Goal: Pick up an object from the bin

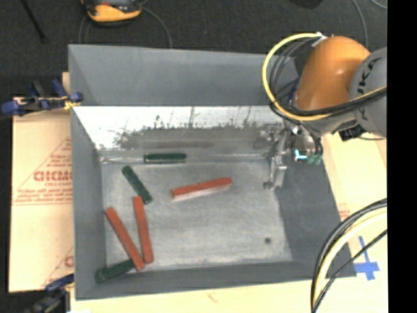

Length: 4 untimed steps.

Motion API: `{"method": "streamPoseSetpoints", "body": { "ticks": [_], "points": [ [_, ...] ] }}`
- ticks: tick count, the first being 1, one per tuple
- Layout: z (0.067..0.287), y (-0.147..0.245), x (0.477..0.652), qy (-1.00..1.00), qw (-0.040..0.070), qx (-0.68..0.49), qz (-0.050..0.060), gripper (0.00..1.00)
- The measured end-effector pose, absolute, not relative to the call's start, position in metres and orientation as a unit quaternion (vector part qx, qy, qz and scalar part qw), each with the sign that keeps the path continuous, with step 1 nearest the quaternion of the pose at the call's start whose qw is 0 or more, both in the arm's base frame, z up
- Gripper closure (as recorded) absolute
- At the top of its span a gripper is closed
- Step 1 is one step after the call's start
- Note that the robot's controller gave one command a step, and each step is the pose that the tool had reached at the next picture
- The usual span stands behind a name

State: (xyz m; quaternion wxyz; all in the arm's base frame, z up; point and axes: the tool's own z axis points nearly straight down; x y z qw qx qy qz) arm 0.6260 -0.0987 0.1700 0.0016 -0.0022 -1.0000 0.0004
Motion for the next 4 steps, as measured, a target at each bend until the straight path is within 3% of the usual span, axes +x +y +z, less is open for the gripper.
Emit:
{"method": "streamPoseSetpoints", "body": {
  "ticks": [1,2,3,4],
  "points": [
    [0.175,-0.098,0.628,-1.000,-0.003,-0.001,0.001,0.00],
    [0.124,-0.075,0.628,-1.000,-0.005,0.027,0.001,0.00],
    [0.071,-0.012,0.603,-0.984,-0.003,0.176,0.000,1.00],
    [0.071,-0.012,0.603,-0.984,-0.003,0.176,0.001,0.00]
  ]
}}
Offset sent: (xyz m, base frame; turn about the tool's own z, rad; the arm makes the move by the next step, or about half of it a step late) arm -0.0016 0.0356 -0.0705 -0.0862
